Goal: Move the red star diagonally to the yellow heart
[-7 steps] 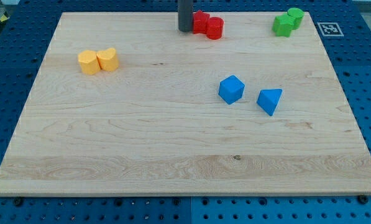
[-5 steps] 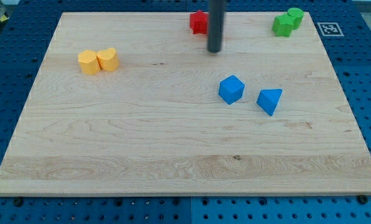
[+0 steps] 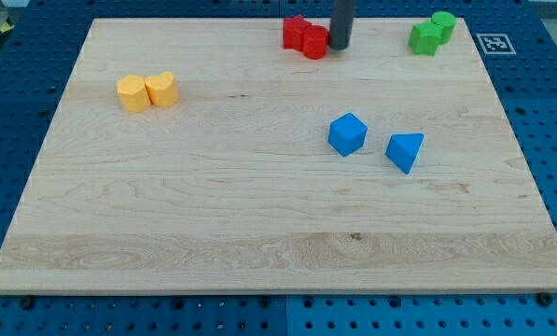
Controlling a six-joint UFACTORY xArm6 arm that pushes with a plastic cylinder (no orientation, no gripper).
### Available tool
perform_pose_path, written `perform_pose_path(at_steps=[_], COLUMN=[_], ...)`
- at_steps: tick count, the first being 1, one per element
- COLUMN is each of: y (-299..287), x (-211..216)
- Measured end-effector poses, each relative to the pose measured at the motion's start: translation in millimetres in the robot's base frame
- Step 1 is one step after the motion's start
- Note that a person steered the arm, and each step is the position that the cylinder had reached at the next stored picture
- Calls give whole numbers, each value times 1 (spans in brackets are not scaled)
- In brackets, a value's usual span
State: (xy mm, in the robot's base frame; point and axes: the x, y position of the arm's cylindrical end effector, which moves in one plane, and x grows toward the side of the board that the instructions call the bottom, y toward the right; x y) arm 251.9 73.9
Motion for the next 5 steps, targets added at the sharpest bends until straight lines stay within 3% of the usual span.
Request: perform_pose_path(at_steps=[1, 3, 5], y=[-12, 34, -6], x=[-3, -19, -37])
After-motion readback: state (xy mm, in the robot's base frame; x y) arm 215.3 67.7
